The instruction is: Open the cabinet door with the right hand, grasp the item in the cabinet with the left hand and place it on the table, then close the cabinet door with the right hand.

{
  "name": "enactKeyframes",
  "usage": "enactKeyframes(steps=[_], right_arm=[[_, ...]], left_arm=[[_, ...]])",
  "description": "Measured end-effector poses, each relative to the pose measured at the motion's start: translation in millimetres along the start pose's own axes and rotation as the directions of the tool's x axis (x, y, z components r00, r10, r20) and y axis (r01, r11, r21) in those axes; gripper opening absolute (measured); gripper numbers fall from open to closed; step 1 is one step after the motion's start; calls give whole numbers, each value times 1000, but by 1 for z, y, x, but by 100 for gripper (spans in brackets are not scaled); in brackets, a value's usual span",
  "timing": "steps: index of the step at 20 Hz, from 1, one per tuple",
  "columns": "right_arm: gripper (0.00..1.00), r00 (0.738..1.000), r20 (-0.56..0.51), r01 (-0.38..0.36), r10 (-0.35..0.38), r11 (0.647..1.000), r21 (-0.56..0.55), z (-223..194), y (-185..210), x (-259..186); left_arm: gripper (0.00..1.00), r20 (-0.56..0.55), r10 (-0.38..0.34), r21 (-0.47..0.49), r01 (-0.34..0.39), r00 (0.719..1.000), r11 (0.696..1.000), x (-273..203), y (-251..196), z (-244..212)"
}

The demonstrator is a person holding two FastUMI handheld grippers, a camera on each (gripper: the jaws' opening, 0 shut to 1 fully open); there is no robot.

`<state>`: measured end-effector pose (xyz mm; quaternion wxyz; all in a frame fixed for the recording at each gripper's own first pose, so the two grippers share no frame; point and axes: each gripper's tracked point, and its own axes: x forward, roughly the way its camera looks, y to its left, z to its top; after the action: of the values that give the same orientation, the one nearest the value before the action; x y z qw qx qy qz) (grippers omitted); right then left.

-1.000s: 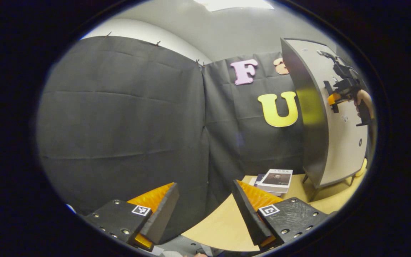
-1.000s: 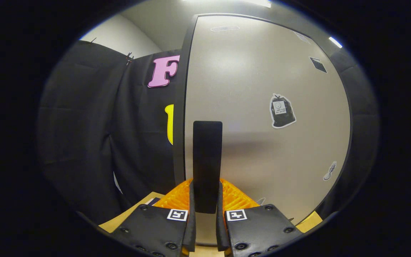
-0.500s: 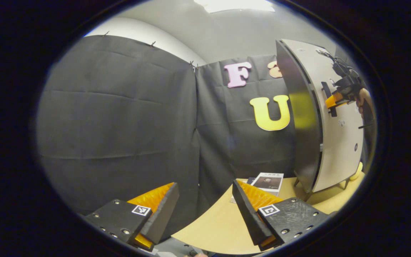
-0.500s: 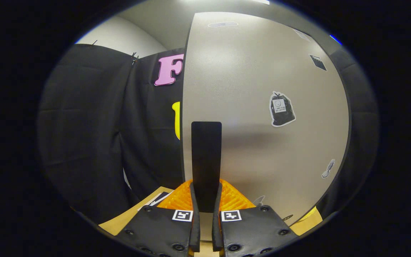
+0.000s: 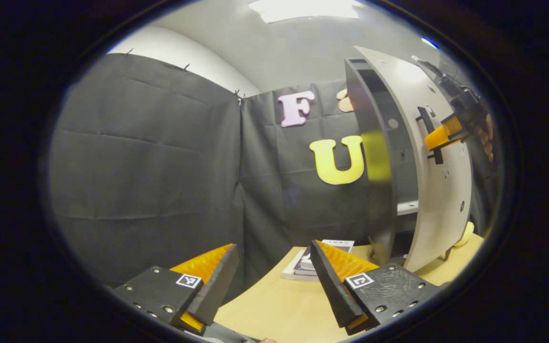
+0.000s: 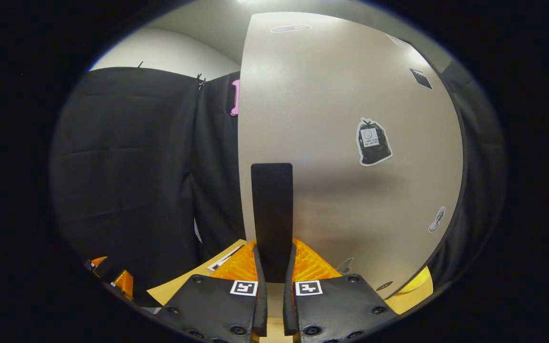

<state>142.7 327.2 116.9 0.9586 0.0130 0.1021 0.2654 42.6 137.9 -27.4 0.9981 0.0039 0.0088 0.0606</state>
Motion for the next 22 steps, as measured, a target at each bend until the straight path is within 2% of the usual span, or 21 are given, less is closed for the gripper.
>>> enactKeyframes(steps=[9, 10, 12, 22], right_arm=[[15, 989, -25, -144, 145, 989, 24, 1, -15, 2], [12, 987, -25, -158, 158, 987, 28, -1, -16, 2], [15, 983, -25, -181, 182, 983, 30, -2, -20, 1], [15, 971, -21, -235, 236, 970, 61, -5, -43, -11]], left_arm=[[92, 41, -59, 17, 58, 997, 998, -11, -70, 29], [92, 45, -65, 21, 64, 997, 998, -13, -76, 30], [92, 51, -79, 26, 78, 996, 997, -16, -92, 35], [93, 84, -179, 25, 178, 980, 984, -39, -172, 54]])
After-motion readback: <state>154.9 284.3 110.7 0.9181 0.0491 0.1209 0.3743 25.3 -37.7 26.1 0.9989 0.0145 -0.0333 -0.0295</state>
